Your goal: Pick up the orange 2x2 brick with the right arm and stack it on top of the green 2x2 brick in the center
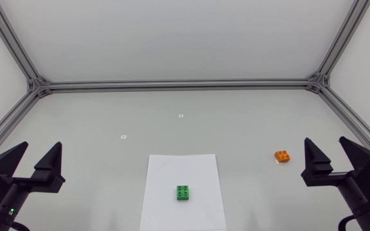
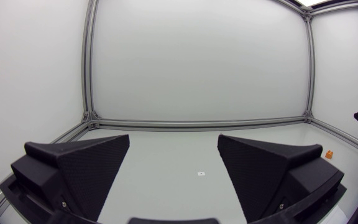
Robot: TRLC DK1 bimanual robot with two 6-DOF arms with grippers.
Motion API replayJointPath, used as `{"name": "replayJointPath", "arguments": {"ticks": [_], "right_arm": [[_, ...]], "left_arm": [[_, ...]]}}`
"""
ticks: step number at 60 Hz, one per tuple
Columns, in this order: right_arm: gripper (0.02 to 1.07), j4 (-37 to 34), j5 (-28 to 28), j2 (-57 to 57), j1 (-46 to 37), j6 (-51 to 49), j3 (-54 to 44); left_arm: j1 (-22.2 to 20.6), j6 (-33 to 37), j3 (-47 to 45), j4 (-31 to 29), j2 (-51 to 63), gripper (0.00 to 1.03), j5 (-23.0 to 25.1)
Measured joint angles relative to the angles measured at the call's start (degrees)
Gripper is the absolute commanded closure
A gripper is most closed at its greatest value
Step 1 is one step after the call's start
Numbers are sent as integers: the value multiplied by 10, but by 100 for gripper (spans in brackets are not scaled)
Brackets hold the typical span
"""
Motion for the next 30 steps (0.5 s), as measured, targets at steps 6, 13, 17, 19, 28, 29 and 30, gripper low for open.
{"name": "replayJointPath", "arguments": {"ticks": [6,13,17,19,28,29,30], "right_arm": [[6,0,0,0,0,0,0],[6,0,0,0,-1,0,0],[6,0,0,0,-1,0,0],[6,0,0,0,-1,0,0],[6,3,0,0,-1,0,0],[6,4,0,0,-1,0,0],[6,5,0,0,-1,0,0]], "left_arm": [[0,0,0,0,0,4,0],[0,0,0,0,0,4,0],[0,0,0,0,0,4,0],[0,0,0,0,0,4,0],[0,0,0,0,0,4,0],[0,0,0,0,0,4,0],[0,0,0,0,0,4,0]]}}
